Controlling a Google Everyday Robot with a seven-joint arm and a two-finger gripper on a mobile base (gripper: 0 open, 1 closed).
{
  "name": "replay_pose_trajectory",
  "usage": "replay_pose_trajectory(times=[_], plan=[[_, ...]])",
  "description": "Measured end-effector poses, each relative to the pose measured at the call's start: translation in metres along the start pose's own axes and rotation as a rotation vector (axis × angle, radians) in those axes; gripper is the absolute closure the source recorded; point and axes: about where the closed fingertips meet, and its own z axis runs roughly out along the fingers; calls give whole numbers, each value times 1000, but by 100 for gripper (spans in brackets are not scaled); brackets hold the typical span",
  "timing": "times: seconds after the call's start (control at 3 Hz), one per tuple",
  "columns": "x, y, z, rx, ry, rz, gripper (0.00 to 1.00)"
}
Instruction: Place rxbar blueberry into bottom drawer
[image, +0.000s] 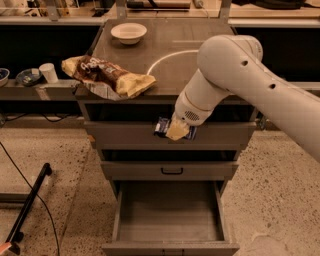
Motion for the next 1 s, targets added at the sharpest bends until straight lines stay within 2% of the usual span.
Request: replay_pose_trajectory(times=[0.33, 0.67, 1.0], plan=[[-2, -2, 1, 9, -8, -75, 100], [-13, -5, 13, -6, -116, -86, 100], [-72, 8, 42, -43, -273, -77, 100]])
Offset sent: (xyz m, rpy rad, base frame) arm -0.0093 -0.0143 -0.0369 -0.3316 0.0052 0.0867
